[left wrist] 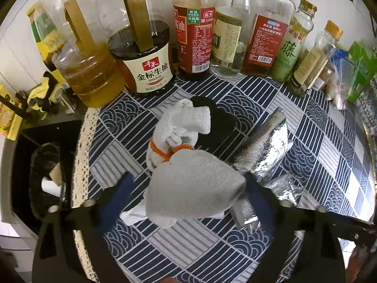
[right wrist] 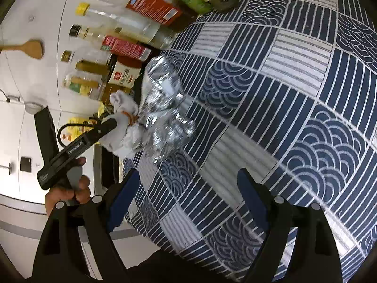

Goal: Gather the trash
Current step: 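Lower the left gripper onto the white cloth and close it, then lower the right gripper onto the crumpled foil wrapper and close it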

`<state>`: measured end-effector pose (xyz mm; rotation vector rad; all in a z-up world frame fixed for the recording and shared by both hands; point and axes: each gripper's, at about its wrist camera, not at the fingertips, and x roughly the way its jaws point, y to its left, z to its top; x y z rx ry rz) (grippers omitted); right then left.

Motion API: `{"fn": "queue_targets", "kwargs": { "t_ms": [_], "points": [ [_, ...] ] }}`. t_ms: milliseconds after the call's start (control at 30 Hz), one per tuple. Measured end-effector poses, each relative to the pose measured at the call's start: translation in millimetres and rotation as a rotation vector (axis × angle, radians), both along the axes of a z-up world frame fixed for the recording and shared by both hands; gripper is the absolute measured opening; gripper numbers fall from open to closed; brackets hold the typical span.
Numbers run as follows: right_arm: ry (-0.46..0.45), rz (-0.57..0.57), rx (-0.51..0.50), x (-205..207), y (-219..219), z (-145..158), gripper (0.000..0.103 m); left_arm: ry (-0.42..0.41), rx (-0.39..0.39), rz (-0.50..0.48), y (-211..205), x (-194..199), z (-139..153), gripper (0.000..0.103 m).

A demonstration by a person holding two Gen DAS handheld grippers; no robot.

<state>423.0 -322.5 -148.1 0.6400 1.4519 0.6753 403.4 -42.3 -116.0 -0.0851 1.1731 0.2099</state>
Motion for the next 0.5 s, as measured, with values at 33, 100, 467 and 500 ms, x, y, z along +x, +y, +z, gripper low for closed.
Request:
{"fn": "queue_targets", "kwargs": {
  "t_ms": [33, 100, 467, 500],
  "points": [
    [0.009, -0.006, 0.001, 3.3, -1.2, -4.0, 0.084, -0.002, -0.018, 0.0, 1.2, 1.6, -1.1, 0.072],
    [0.022, -0.01, 0.005, 6.4, -1.9, -8.8, 0.084, 0.004, -0.026, 0.006, 2.8, 3.5, -4.7, 0.062],
    [0.136, 0.057, 0.027, 13.9, 28.3, -23.3, 0.084, -0.07, -0.111, 0.068, 20.8, -12.7, 8.2, 0.037],
    [0.144, 0.059, 0.027, 15.1, 31.1, -24.3, 0.084, -0.085, -0.122, 0.08, 23.0, -17.5, 11.3, 0.037]
  ]
}}
